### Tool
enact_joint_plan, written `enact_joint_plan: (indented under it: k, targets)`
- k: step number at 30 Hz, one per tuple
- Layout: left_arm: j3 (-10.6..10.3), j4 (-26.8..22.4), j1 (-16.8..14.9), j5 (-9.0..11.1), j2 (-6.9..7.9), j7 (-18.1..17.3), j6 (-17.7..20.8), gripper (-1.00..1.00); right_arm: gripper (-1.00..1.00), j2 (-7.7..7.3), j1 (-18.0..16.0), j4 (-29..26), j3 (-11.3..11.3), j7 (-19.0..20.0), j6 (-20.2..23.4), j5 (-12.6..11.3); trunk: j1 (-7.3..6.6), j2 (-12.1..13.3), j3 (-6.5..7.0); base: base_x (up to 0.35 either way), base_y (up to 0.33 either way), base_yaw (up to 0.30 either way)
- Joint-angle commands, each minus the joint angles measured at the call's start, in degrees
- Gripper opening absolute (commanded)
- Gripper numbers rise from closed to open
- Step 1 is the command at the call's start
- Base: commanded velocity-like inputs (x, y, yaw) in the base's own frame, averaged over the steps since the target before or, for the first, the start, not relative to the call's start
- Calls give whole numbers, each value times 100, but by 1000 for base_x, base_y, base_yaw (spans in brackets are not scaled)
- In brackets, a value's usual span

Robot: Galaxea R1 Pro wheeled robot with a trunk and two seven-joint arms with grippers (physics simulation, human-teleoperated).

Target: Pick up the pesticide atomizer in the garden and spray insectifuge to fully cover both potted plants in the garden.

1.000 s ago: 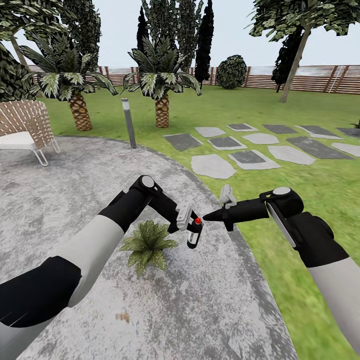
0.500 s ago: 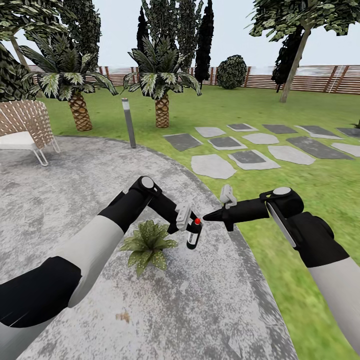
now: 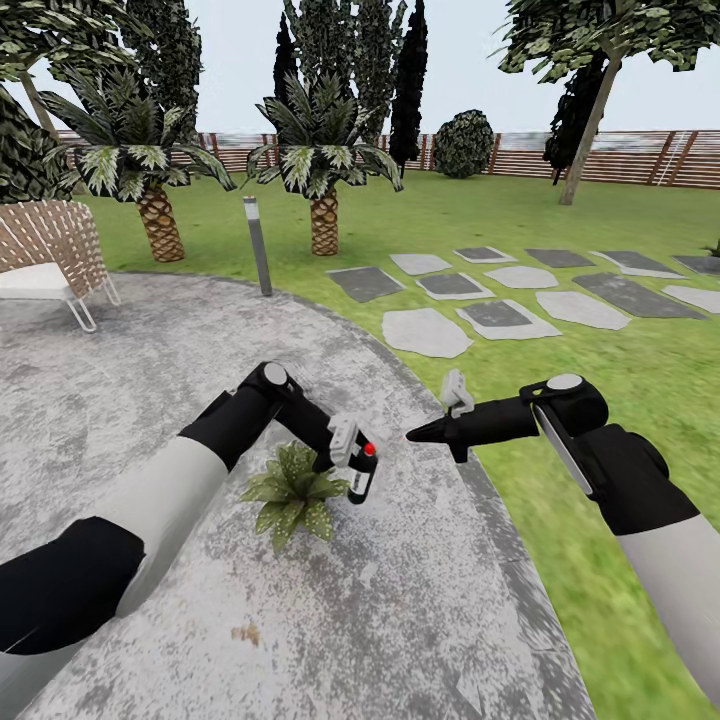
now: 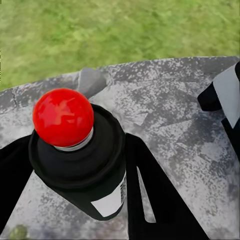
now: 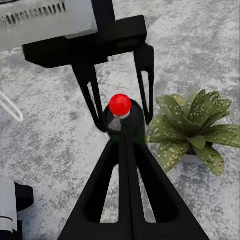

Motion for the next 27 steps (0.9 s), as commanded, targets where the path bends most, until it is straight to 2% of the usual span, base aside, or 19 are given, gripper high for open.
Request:
enact_joint_plan:
  k: [1, 5, 8, 10, 11, 13, 14, 15, 16, 17, 18, 19, 20, 21, 22, 23, 24, 25, 27]
  targets:
    - [4, 30, -1, -29, 120, -30, 58, -100, -100, -13, -1, -1, 10, -10, 49, -38, -1, -3, -5, 0, 0, 0]
    - [37, 98, 0, -21, 580, -41, 57, -100, -100, -239, 11, -1, 18, -10, 33, -38, -1, -3, -5, 0, 0, 0]
    - [67, 96, 0, 5, 725, -44, 68, -100, -100, -274, 31, 2, 19, -10, 33, 18, -1, -3, -5, 0, 0, 0]
    - [77, 89, 0, 16, 756, -40, 72, -100, -100, -282, 56, 0, 16, -10, 37, 362, -1, -3, -5, 0, 0, 0]
    - [82, 77, 0, 22, 765, -25, 77, -100, -100, -285, 63, 4, 12, -26, 40, 840, -1, -3, -5, 0, 0, 0]
    - [164, 53, 0, 28, 769, -21, 85, -100, -100, -289, 66, 6, -7, -53, 41, 1370, -1, -3, -5, 0, 0, 0]
    - [422, 41, 0, 29, 767, -28, 150, -100, -100, -287, 67, 5, -23, -69, 55, 1616, -1, -3, -5, 0, 0, 0]
    - [642, 35, 0, 26, 765, -26, 279, -100, -100, -286, 67, 3, -35, -78, 65, 1752, -1, -3, -5, 0, 0, 0]
    - [1013, 30, 0, 24, 764, -13, 588, -100, -100, -286, 67, -2, -67, -88, 80, 1925, -1, -3, -5, 0, 0, 0]
    - [1390, 27, 0, 14, 763, 2, 929, -100, -100, -286, 67, -1, -211, -126, 93, 2039, -1, -3, -5, 0, 0, 0]
    - [1614, 26, 0, 10, 763, 11, 1123, -100, -100, -287, 67, -1, -407, -198, 100, 2082, -1, -3, -5, 0, 0, 0]
    - [1956, 21, 0, 7, 768, 73, 1394, -100, -100, -285, 67, -1, -916, -401, 110, 2122, -1, -3, -5, 0, 0, 0]
    - [2368, 19, 0, 6, 786, 273, 1636, -100, -100, -276, 67, -1, -1642, -698, 115, 2152, -1, -3, -5, 0, 0, 0]
    - [2627, 19, 0, 3, 796, 443, 1745, -100, -100, -261, 67, -4, -2086, -883, 117, 2184, -1, -3, -5, 0, 0, 0]
    - [2987, 17, 22, -1, 806, 776, 1847, -100, 100, -242, 67, -7, -2678, -1108, 123, 2328, -1, -3, -5, 0, 0, 0]
    - [3165, 17, 77, -2, 809, 993, 1889, -100, 100, -233, 67, -8, -2949, -1195, 124, 2465, -1, -3, -5, 0, 0, 0]
    - [3384, 6, 235, -4, 808, 1278, 1926, -100, 100, -223, 67, -9, -3210, -1279, 123, 2715, -1, -3, -5, 0, 0, 0]
    - [3599, -66, 431, -4, 803, 1497, 1944, -100, 100, -218, 67, -9, -3360, -1329, 119, 2918, -1, -3, -5, 0, 0, 0]
    - [3927, -308, 647, -5, 798, 1754, 1956, -100, 100, -212, 74, -10, -3575, -1360, 115, 3046, -1, -3, -5, 0, 0, 0]
